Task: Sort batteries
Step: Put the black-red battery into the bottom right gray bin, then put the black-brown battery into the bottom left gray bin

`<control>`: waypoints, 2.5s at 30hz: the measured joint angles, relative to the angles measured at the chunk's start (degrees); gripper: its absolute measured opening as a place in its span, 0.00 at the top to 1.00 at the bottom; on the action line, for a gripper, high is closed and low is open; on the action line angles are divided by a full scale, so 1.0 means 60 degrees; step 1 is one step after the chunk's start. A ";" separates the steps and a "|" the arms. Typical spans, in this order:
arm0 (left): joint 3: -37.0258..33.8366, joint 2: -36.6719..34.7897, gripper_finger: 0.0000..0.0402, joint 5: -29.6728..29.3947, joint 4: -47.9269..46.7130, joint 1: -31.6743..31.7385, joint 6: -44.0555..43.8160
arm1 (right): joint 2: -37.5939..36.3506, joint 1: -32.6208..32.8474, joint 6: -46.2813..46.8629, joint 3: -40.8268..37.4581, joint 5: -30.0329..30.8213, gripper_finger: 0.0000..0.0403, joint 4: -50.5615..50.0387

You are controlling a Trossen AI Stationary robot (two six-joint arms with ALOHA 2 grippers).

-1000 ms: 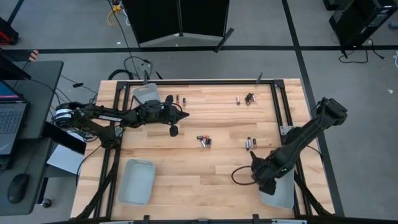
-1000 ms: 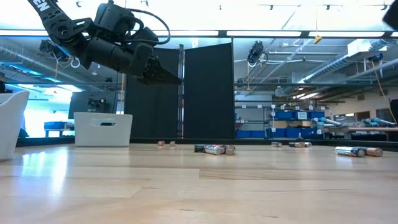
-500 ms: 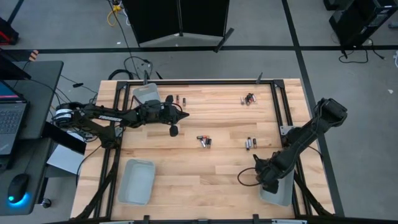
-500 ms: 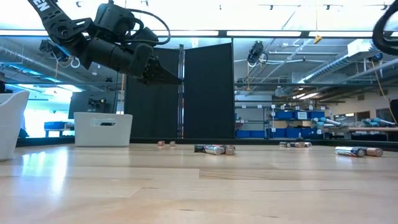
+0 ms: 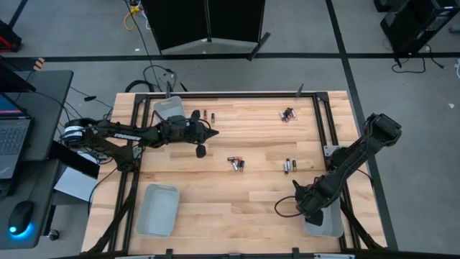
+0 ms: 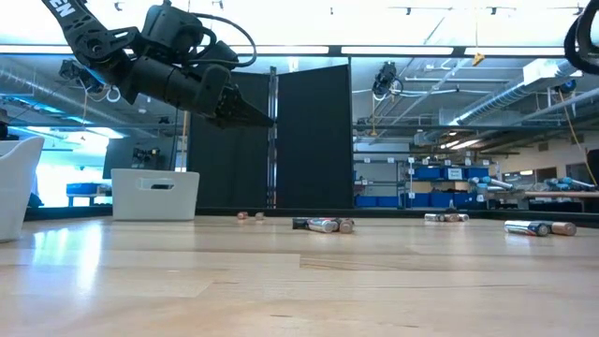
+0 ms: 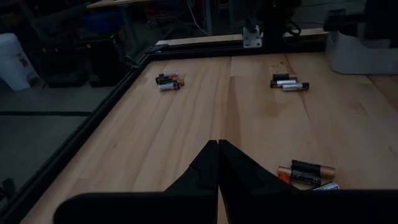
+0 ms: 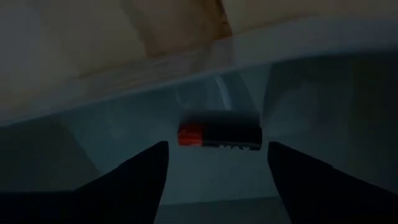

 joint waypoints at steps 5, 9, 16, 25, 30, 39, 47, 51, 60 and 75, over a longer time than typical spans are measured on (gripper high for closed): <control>0.0000 0.0000 0.97 0.0000 0.0121 0.0003 -0.0043 | 0.0000 0.0000 -0.0191 0.0687 -0.0007 0.28 -0.0909; 0.0000 0.0000 0.97 0.0000 0.0223 0.0000 -0.0047 | 0.0000 -0.0040 -0.0397 0.1456 -0.0028 0.29 -0.1964; 0.0000 0.0000 0.97 0.0000 0.0414 0.0000 -0.0054 | -0.0015 -0.0420 -0.0887 0.3209 -0.0262 0.39 -0.4433; -0.0004 -0.0004 0.97 0.0651 0.1275 0.0004 -0.0528 | -0.0180 -0.2816 -0.3671 0.3590 0.1315 0.78 -0.4706; -0.0004 -0.0004 0.97 0.1067 0.1519 0.0000 -0.0572 | -0.0182 -0.5122 -0.5906 0.3123 0.2861 0.97 -0.4173; -0.0004 -0.0004 0.97 0.1067 0.1468 0.0000 -0.0568 | -0.0182 -1.0176 -0.7437 0.2312 0.4588 0.83 -0.1831; -0.0004 -0.0004 0.97 0.1009 0.1181 0.0000 -0.0553 | -0.0178 -1.2811 -0.7830 0.1406 0.4638 0.71 0.0512; -0.0004 -0.0004 0.97 0.1005 0.1170 0.0000 -0.0550 | -0.0178 -1.3274 -0.7592 0.0939 0.4593 0.63 0.0894; -0.0004 -0.0004 0.97 0.0971 0.1156 0.0000 -0.0564 | -0.0178 -1.3865 -0.7400 0.0049 0.4714 0.60 0.2602; -0.0004 -0.0004 0.97 0.0881 0.1137 0.0000 -0.0579 | -0.0175 -1.4313 -0.7291 -0.1268 0.4746 0.65 0.4546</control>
